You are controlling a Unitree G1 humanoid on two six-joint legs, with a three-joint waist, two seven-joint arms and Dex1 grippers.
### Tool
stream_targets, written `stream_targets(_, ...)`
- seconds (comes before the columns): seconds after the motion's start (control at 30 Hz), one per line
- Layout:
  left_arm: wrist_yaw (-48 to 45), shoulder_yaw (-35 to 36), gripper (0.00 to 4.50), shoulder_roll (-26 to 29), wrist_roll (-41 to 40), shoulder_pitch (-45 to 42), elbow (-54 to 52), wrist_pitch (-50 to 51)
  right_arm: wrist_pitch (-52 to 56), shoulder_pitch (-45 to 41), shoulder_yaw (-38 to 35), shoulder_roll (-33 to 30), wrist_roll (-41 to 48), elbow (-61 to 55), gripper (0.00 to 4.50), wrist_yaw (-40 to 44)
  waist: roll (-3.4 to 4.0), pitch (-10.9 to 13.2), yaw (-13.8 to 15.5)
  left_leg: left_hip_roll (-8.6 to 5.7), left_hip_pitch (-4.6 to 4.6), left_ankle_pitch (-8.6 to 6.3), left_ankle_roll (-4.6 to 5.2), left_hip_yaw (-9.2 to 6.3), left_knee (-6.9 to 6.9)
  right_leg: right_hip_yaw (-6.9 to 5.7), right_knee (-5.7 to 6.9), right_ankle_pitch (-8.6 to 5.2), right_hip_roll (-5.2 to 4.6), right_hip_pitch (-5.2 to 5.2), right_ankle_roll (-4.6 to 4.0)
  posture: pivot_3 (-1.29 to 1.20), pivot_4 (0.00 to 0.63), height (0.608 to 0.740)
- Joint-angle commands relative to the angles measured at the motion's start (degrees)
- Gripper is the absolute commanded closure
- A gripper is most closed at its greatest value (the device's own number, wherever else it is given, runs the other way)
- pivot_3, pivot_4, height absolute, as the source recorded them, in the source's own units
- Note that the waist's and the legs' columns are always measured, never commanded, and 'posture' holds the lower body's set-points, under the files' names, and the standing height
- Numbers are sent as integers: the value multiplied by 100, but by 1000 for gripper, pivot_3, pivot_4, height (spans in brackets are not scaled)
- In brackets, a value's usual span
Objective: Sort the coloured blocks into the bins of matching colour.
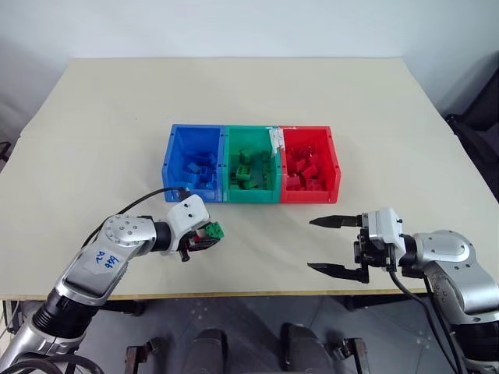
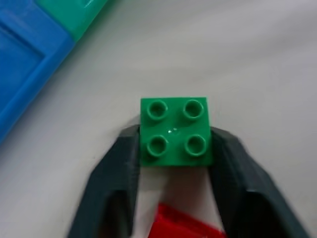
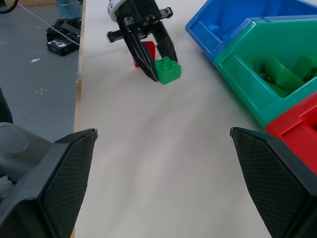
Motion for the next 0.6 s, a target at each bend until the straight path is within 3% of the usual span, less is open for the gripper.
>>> stream_targets(0.03,-126,-40,3025,-17,123,-8,23,-240,-75,61,-243,-134,24,-115,0,-74,0,0,7,0,0,0,0,0,1,0,0,0,0,0,0,0,150,740)
stream_targets(0.13,-157,73,3025,-86,150,2,90,-569,-60,180,-313,-136,67,-165,0,-190,0,0,13,0,-1,0,0,0,1,0,0,0,0,0,0,0,150,740)
stream_targets(0.23,-161,578,3025,-518,-231,-182,196,-1159,100,490,-727,155,408,-454,0,-747,-2,1,63,0,-2,0,0,-1,0,-1,-1,0,0,0,0,0,150,740)
stream_targets(0.4,-84,938,3025,-1203,-501,-1087,677,-1588,168,1024,-1273,442,591,-988,0,-1515,-1,1,133,0,-8,1,-2,-9,21,-9,5,1,0,3,2,0,150,740)
stream_targets(0.6,232,774,3025,-2188,-43,-2703,2676,-2318,238,1345,-1766,812,703,-1333,0,-2431,-2,0,142,-10,-8,0,3,-11,40,-6,6,7,-1,15,13,0,150,740)
